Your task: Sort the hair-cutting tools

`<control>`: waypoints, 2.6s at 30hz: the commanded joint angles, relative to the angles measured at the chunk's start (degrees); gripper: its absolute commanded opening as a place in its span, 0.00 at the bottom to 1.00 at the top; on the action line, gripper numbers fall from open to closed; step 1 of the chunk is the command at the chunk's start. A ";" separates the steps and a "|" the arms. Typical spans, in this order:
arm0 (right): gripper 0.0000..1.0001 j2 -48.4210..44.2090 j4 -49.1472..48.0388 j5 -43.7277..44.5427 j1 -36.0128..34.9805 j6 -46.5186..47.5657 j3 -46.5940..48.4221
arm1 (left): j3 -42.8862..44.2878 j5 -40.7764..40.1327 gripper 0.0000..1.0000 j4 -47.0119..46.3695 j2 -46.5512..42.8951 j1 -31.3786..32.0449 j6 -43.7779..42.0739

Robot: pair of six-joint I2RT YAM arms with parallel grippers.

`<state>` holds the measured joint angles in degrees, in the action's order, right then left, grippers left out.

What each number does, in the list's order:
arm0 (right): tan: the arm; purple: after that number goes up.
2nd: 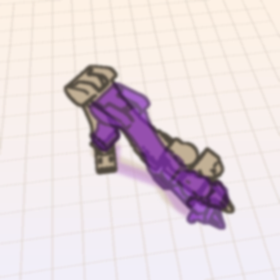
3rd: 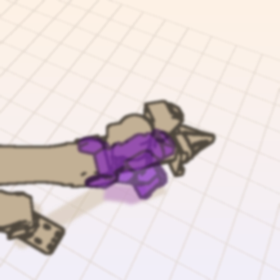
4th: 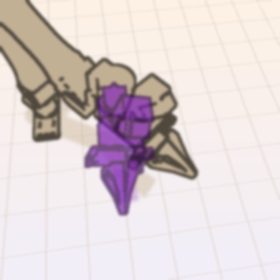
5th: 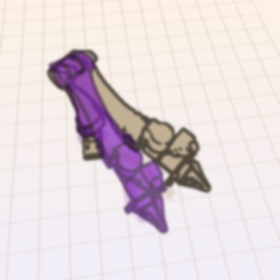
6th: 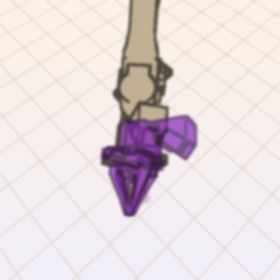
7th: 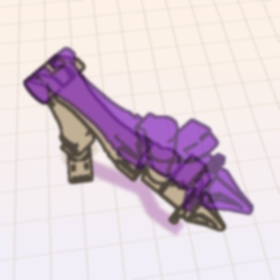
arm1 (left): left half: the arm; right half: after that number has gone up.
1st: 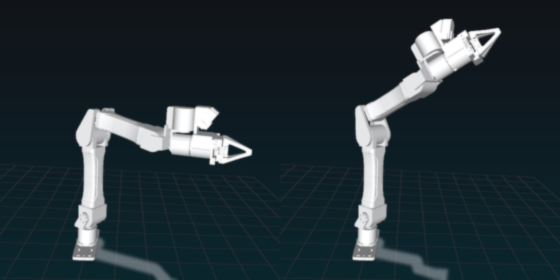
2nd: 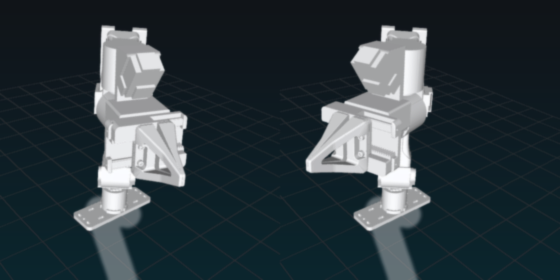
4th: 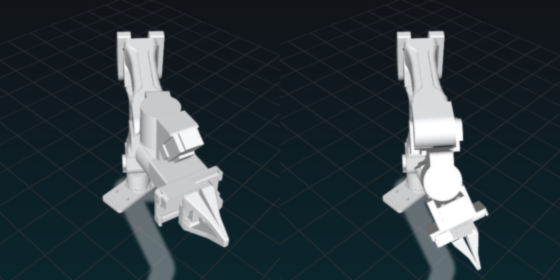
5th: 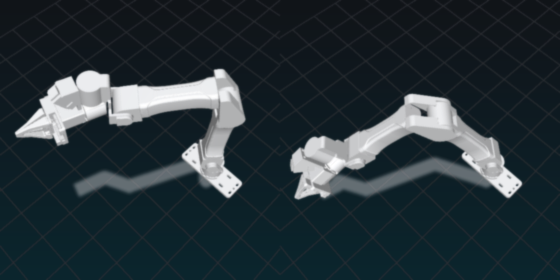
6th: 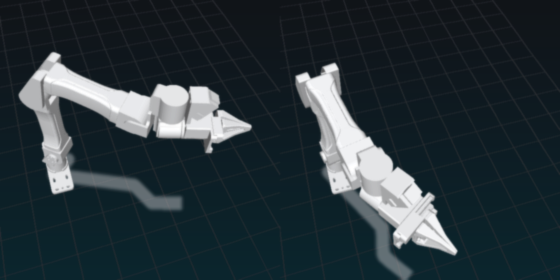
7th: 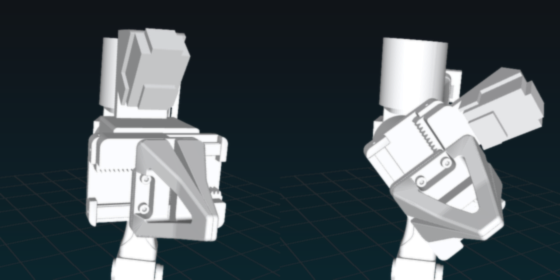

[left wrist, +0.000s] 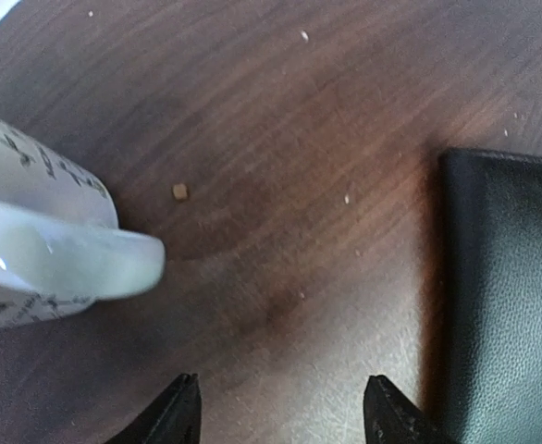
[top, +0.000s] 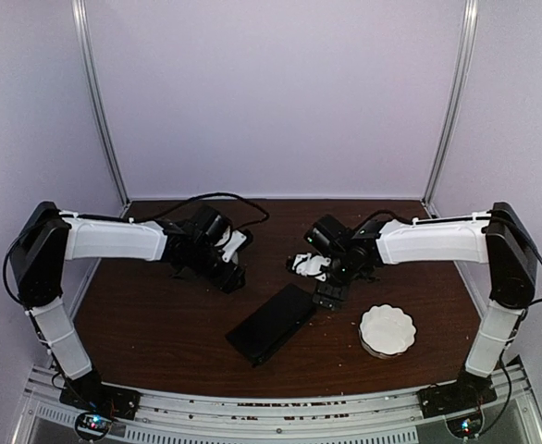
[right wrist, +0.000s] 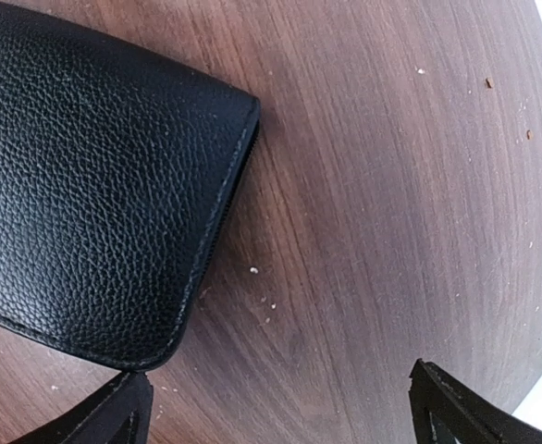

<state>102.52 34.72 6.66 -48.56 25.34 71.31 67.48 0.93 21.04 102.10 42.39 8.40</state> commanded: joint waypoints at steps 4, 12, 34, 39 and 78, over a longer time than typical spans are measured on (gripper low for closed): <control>1.00 -6.80 -6.02 -2.11 3.05 -4.21 -3.04 | -5.40 4.57 0.62 -1.75 -5.83 1.79 2.22; 0.93 -9.32 0.85 -23.76 9.14 -8.15 -2.99 | -5.90 3.39 0.60 0.46 -6.62 6.54 3.39; 0.46 12.24 6.01 -34.85 -2.96 -14.69 9.68 | -22.60 -2.87 0.59 -2.01 -22.99 10.08 18.16; 0.42 18.16 6.72 -32.31 -4.88 -17.28 18.03 | -25.81 -3.82 0.59 -2.40 -25.72 10.17 21.04; 0.56 -14.95 -5.25 -25.48 -4.03 -5.66 0.61 | -22.27 -6.00 0.42 -3.40 -23.88 11.57 19.54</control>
<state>84.64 30.37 -18.02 -47.66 19.27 78.61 42.52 -4.97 20.56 78.24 53.69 28.53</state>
